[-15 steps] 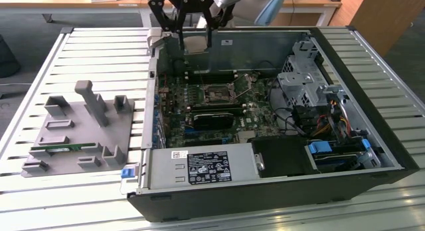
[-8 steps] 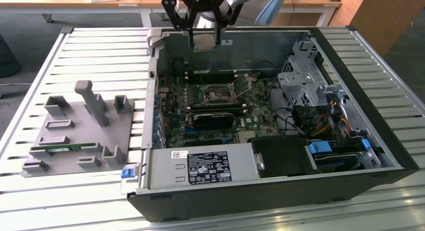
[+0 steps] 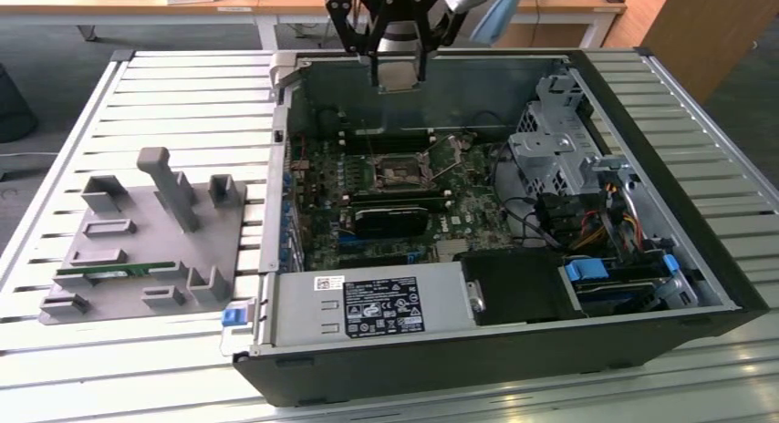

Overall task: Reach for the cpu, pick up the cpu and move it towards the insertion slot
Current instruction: 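Pick up the cpu and move it towards the insertion slot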

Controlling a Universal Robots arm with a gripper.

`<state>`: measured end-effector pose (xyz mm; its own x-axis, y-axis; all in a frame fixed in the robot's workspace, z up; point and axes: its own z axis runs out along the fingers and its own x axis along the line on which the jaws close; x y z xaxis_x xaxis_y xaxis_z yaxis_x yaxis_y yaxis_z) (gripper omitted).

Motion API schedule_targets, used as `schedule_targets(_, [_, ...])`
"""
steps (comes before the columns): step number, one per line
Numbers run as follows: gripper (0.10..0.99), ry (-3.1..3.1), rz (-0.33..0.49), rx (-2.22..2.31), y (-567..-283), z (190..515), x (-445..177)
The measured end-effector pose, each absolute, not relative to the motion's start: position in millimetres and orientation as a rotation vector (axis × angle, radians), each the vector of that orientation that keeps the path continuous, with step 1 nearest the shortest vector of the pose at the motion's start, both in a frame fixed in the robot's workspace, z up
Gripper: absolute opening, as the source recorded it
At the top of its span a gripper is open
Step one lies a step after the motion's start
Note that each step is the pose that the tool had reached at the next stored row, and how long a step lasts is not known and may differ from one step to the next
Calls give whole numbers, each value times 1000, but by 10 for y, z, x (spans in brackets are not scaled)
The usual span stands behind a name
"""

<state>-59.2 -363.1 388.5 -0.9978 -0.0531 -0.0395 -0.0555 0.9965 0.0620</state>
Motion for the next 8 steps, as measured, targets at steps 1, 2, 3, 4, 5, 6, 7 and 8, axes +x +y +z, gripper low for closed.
schedule_targets(1, [541,3101,98,-85,-3628,3882,-566])
schedule_targets(2, [541,3101,98,-85,-3625,3880,-534])
schedule_targets(3, [541,3101,98,-84,-3624,3878,-490])
schedule_targets(4, [541,3101,98,-84,-3623,3877,-460])
schedule_targets(5, [541,3101,98,-84,-3624,3876,-442])
schedule_targets(6, [541,3101,98,-84,-3624,3874,-426])
schedule_targets(7, [541,3101,98,-84,-3624,3872,-409])
schedule_targets(8, [541,3101,98,-84,-3624,3868,-397])
